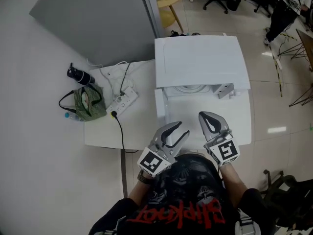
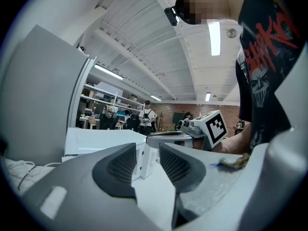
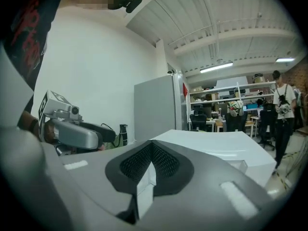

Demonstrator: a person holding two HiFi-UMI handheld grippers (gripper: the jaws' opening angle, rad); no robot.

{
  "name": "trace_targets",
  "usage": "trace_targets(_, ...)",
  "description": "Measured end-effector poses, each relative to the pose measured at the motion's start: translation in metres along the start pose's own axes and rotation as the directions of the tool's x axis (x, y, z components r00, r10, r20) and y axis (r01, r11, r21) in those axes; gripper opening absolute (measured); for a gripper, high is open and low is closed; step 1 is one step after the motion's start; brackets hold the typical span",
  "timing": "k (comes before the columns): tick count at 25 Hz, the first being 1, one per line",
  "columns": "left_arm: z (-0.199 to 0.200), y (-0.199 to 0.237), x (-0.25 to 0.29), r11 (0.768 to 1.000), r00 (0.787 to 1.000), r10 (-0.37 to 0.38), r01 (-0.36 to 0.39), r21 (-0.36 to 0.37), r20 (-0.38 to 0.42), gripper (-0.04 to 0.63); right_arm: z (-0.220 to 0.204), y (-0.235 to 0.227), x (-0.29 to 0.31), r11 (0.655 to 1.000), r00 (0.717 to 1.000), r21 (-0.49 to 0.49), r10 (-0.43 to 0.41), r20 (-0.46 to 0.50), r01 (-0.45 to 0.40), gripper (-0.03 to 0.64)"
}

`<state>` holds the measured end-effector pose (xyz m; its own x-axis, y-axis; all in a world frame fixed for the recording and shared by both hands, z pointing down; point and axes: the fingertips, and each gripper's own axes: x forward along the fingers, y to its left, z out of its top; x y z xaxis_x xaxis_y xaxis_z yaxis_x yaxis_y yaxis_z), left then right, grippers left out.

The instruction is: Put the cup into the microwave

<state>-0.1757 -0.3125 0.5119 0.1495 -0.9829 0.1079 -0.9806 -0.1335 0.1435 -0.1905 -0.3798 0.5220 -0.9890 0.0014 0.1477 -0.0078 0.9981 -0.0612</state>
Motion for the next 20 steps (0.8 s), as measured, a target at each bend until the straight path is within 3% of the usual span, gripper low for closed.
trace_targets(10,0.011,-0.014,0.003,1.000,1.000,-0.020,0.020,-0.009,0.016,0.149,0.011,-0.010,-0.038,0.985,0.985,0.023,-0.173,0.016,0.173,0.005)
trace_targets(20,0.011,-0.031,0.003,0.998,0.998,-0.061,0.061,-0.018,0.016,0.149,0.009,0.017,-0.050,0.987,0.988,0.034,-0.157,0.005,0.157,0.005)
